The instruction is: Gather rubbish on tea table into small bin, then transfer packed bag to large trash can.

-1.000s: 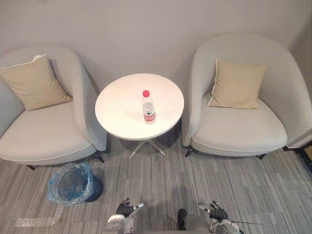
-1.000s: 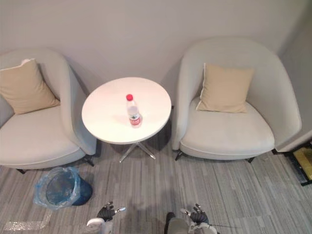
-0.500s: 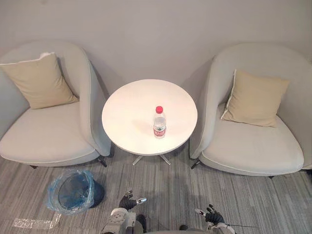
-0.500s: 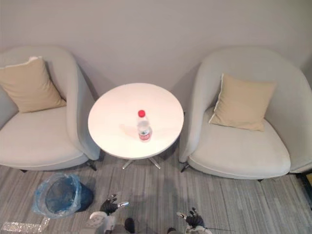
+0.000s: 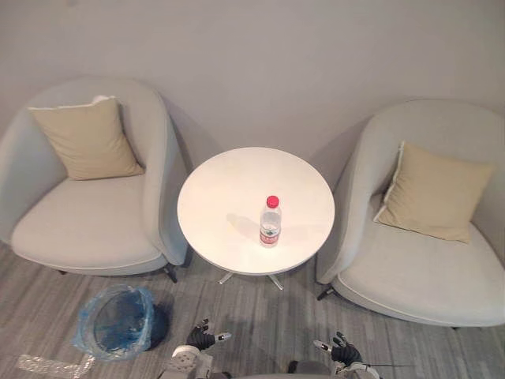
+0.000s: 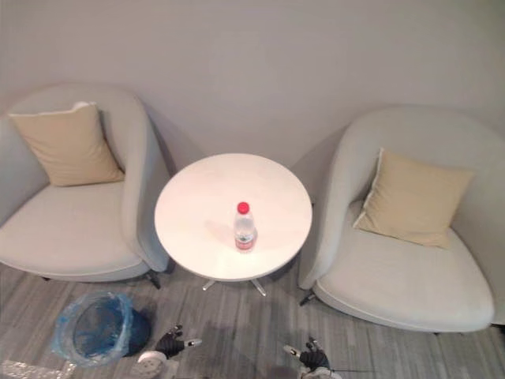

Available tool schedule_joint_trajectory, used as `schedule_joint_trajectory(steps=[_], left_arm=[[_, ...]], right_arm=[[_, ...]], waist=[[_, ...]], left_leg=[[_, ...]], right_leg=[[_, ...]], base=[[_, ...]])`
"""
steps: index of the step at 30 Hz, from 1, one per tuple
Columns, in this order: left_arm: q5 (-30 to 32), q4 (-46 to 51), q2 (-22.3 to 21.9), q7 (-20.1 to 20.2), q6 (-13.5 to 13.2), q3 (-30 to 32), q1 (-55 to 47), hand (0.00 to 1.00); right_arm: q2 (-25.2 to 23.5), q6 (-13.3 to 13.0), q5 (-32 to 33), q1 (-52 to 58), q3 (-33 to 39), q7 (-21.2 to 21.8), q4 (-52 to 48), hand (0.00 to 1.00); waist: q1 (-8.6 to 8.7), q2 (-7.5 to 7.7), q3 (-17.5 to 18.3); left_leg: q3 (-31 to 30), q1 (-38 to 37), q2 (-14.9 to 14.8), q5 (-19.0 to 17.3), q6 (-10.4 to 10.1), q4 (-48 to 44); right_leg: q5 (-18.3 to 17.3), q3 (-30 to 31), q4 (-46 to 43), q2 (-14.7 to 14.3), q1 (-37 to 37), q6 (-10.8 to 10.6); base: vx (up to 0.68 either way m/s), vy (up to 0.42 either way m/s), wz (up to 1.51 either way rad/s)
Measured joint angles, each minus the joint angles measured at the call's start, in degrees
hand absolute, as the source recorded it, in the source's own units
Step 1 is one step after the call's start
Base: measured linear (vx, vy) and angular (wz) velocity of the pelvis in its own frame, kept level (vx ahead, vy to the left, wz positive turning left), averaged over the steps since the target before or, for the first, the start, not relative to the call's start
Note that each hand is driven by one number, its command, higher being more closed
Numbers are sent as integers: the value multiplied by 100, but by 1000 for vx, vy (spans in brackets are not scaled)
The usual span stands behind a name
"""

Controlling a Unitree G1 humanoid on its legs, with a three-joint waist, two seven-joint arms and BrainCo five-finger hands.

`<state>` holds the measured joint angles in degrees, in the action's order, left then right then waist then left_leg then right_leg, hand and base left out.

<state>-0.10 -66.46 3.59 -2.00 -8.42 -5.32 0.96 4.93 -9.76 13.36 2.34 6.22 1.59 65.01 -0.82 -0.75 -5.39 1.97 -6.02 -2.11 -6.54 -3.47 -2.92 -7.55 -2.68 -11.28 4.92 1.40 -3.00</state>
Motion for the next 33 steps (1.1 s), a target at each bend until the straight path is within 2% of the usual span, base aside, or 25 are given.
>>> schedule_joint_trajectory(steps=[2, 6, 11, 16, 21, 33], left_arm=[[-2, -20, 4, 0, 1, 1, -9, 0], [0, -18, 41, -6, 2, -2, 7, 0], [3, 24, 140, -40, -12, -11, 6, 0], [6, 62, 185, -63, -69, -14, -32, 0], [0, 84, 269, -164, -86, -6, -153, 0], [0, 293, 273, -283, -197, -7, -228, 0]], right_arm=[[12, -2, 2, -3, -45, -18, -5, 0], [19, -43, 2, 13, -421, -108, -307, 0], [48, -211, -536, 187, -804, -385, -1962, 0], [252, -407, -1285, 155, -913, -574, -2893, 0], [280, -443, -1769, 102, -920, -738, -3317, 0], [643, -502, -2021, -393, -950, -1193, -3940, 0]], waist=[[-1, -19, 12], [1, 48, 38], [13, 226, 43], [-13, 233, 46], [-7, 225, 42], [-134, 182, 16]], left_leg=[[-41, -3, -56, -11, -16, 1], [-178, 112, -119, -15, -49, 10], [-327, 279, -21, 20, -59, -26], [-428, 323, 90, 49, -12, -24], [-620, 452, 103, 84, -12, -4], [-1034, 743, 164, 169, -11, 14]], right_leg=[[64, -22, 179, -73, -96, 29], [191, -174, 459, -139, -159, 58], [363, -293, 777, -59, -232, 3], [447, -362, 974, 41, -338, -59], [461, -546, 1076, 47, -336, -53], [534, -967, 1311, 69, -360, -34]], base=[[92, -69, 4], [36, -42, 11], [10, 30, 15], [-1, 43, 13], [-9, -5, 17], [8, -8, 18]])
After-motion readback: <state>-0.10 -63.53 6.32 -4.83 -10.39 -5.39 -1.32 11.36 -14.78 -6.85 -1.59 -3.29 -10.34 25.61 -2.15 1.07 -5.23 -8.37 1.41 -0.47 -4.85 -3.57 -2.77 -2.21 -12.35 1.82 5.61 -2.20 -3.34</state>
